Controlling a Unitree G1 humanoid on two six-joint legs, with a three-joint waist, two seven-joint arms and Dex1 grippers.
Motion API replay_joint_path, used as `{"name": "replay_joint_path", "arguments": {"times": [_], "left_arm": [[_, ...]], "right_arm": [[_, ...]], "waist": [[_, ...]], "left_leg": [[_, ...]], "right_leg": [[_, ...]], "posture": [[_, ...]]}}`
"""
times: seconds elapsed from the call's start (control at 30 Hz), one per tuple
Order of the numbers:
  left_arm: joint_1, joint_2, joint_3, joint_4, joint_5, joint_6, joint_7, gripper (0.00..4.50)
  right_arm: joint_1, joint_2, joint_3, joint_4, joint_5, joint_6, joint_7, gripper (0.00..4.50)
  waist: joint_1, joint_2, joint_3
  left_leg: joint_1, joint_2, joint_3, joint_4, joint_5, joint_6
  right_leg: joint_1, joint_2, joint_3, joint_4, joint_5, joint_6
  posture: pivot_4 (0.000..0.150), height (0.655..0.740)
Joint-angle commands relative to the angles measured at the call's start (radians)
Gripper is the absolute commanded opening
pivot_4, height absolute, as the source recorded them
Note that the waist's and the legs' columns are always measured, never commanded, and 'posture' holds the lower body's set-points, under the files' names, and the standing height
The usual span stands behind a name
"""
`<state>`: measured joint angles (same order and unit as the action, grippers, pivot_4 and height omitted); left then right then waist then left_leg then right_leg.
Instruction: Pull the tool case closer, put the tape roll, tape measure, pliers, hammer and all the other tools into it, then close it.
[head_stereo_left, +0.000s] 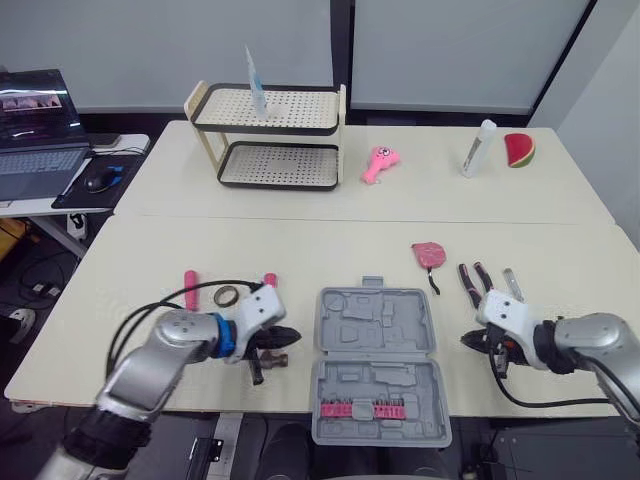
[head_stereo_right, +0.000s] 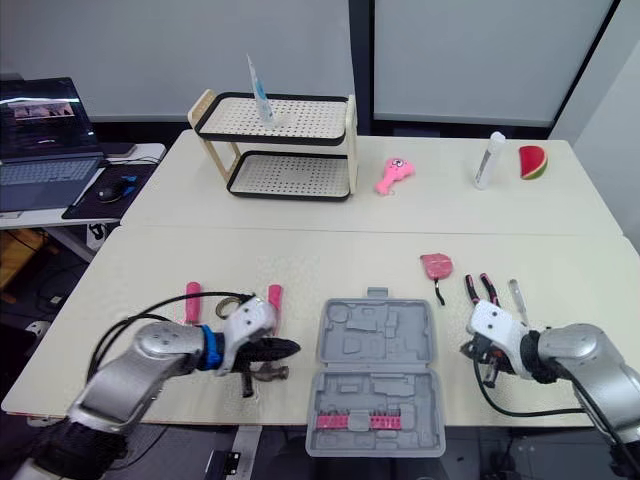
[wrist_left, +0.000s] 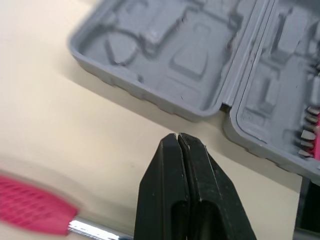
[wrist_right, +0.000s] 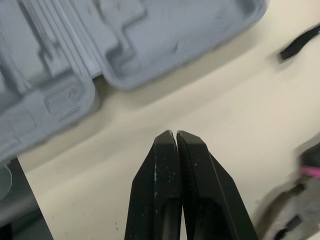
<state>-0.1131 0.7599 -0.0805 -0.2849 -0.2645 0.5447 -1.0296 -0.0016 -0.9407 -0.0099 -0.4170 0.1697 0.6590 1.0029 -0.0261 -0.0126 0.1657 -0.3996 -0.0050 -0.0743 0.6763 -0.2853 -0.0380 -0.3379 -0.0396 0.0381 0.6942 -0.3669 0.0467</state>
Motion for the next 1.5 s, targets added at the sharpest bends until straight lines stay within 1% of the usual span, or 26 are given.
{"name": "replay_joint_path", "arguments": {"times": [0.03,0.07,0.17,0.3,0.33,0.4,0.47,0.57,0.73,0.8,0.83,1.0,1.07,1.13,1.17,1.33,1.5], "left_arm": [[0.078,0.047,0.226,-0.003,-0.077,-0.066,-0.014,0.00],[0.104,0.051,0.293,0.020,-0.094,-0.085,-0.012,0.00],[0.160,0.069,0.434,0.110,-0.107,-0.160,-0.014,0.00],[0.218,0.112,0.560,0.282,-0.121,-0.224,-0.063,0.00],[0.229,0.122,0.586,0.327,-0.135,-0.219,-0.081,0.18],[0.244,0.131,0.623,0.400,-0.142,-0.243,-0.091,0.59],[0.260,0.124,0.650,0.449,-0.138,-0.284,-0.082,1.20],[0.307,0.119,0.674,0.489,-0.135,-0.329,-0.085,2.14],[0.364,0.111,0.689,0.542,-0.134,-0.388,-0.073,3.67],[0.365,0.106,0.693,0.553,-0.142,-0.398,-0.059,4.28],[0.371,0.101,0.698,0.554,-0.147,-0.402,-0.054,4.50],[0.416,0.073,0.726,0.538,-0.162,-0.415,-0.044,4.50],[0.434,0.068,0.732,0.532,-0.165,-0.422,-0.043,4.50],[0.444,0.067,0.739,0.529,-0.169,-0.424,-0.039,4.50],[0.449,0.067,0.744,0.528,-0.172,-0.424,-0.037,4.50],[0.508,0.063,0.776,0.488,-0.184,-0.413,-0.038,4.50],[0.561,0.059,0.797,0.429,-0.194,-0.398,-0.044,4.50]], "right_arm": [[0.043,0.000,-0.188,-0.116,0.105,-0.009,0.017,0.01],[0.064,-0.006,-0.241,-0.140,0.129,-0.005,0.029,0.01],[0.122,-0.036,-0.361,-0.161,0.163,-0.009,0.064,0.01],[0.181,-0.065,-0.488,-0.086,0.152,-0.095,0.105,0.01],[0.197,-0.069,-0.514,-0.060,0.147,-0.117,0.116,0.00],[0.218,-0.068,-0.548,-0.008,0.146,-0.150,0.124,0.00],[0.256,-0.062,-0.573,0.033,0.141,-0.193,0.144,0.54],[0.302,-0.028,-0.609,0.064,0.149,-0.245,0.149,1.00],[0.380,0.007,-0.625,0.125,0.125,-0.326,0.147,1.76],[0.384,0.017,-0.620,0.145,0.129,-0.351,0.143,2.07],[0.385,0.021,-0.615,0.159,0.129,-0.362,0.143,2.28],[0.362,0.004,-0.593,0.228,0.124,-0.422,0.155,3.12],[0.332,-0.007,-0.578,0.244,0.130,-0.441,0.159,3.62],[0.298,-0.017,-0.559,0.245,0.143,-0.444,0.161,4.29],[0.273,-0.022,-0.544,0.236,0.154,-0.437,0.161,4.46],[0.077,-0.062,-0.398,0.149,0.228,-0.360,0.185,4.46],[-0.086,-0.069,-0.265,0.067,0.310,-0.257,0.204,4.46]], "waist": [[0.000,0.000,0.000],[0.000,0.000,0.000],[0.000,0.001,0.001],[0.003,0.001,0.001],[0.003,0.001,0.001],[0.003,0.001,0.001],[0.003,0.001,0.001],[0.002,0.000,0.001],[0.001,0.000,0.001],[0.001,0.000,0.000],[0.000,0.000,0.000],[-0.001,0.000,0.000],[-0.002,0.000,0.000],[-0.002,0.000,0.000],[-0.002,0.000,0.000],[-0.005,0.001,0.000],[-0.005,0.000,0.000]], "left_leg": [[0.000,0.000,0.000,0.000,0.000,0.000],[0.000,0.000,0.000,0.000,0.000,0.000],[0.000,0.000,0.000,-0.001,0.000,0.000],[0.001,0.000,0.000,-0.001,0.000,0.000],[0.001,0.000,0.000,-0.001,0.000,0.000],[0.001,0.000,0.000,-0.001,0.000,0.000],[0.001,0.000,0.000,-0.001,0.000,0.000],[0.001,0.000,0.000,-0.001,0.000,0.000],[0.002,0.000,0.001,-0.003,0.000,0.000],[0.002,0.000,0.001,-0.003,0.000,0.000],[0.002,0.000,0.001,-0.003,0.000,0.000],[0.002,0.000,0.001,-0.004,0.000,0.000],[0.003,0.000,0.002,-0.005,0.000,0.000],[0.004,0.000,0.002,-0.005,0.000,0.000],[0.004,0.000,0.002,-0.005,0.000,0.000],[0.004,0.000,0.002,-0.006,0.000,0.000],[0.004,0.001,0.002,-0.009,0.000,0.000]], "right_leg": [[0.000,0.000,0.000,-0.001,0.000,0.000],[0.000,0.000,0.000,-0.001,0.000,0.000],[0.001,0.000,-0.001,-0.002,0.000,0.000],[0.002,0.000,-0.001,-0.003,0.000,0.000],[0.002,0.000,-0.001,-0.003,0.000,0.000],[0.002,0.000,-0.001,-0.004,0.000,0.000],[0.002,-0.001,-0.001,-0.004,0.000,0.000],[0.002,-0.003,-0.001,-0.004,0.000,0.000],[0.002,-0.003,0.000,-0.004,0.000,0.000],[0.002,-0.004,0.000,-0.004,0.000,0.000],[0.002,-0.004,0.000,-0.004,0.000,0.000],[0.002,-0.004,0.000,-0.004,0.000,0.000],[0.002,-0.004,0.001,-0.004,0.000,0.000],[0.002,-0.004,0.001,-0.004,0.000,0.000],[0.002,-0.004,0.001,-0.004,0.000,0.000],[0.002,-0.004,0.001,-0.004,0.000,0.000],[0.002,-0.004,0.001,-0.006,0.000,0.000]], "posture": [[0.150,0.7290],[0.150,0.7290],[0.150,0.7290],[0.150,0.7290],[0.150,0.7290],[0.150,0.7290],[0.150,0.7290],[0.150,0.7290],[0.150,0.7290],[0.150,0.7290],[0.150,0.7290],[0.150,0.7290],[0.150,0.7290],[0.150,0.7290],[0.150,0.7290],[0.150,0.7290],[0.150,0.7290]]}}
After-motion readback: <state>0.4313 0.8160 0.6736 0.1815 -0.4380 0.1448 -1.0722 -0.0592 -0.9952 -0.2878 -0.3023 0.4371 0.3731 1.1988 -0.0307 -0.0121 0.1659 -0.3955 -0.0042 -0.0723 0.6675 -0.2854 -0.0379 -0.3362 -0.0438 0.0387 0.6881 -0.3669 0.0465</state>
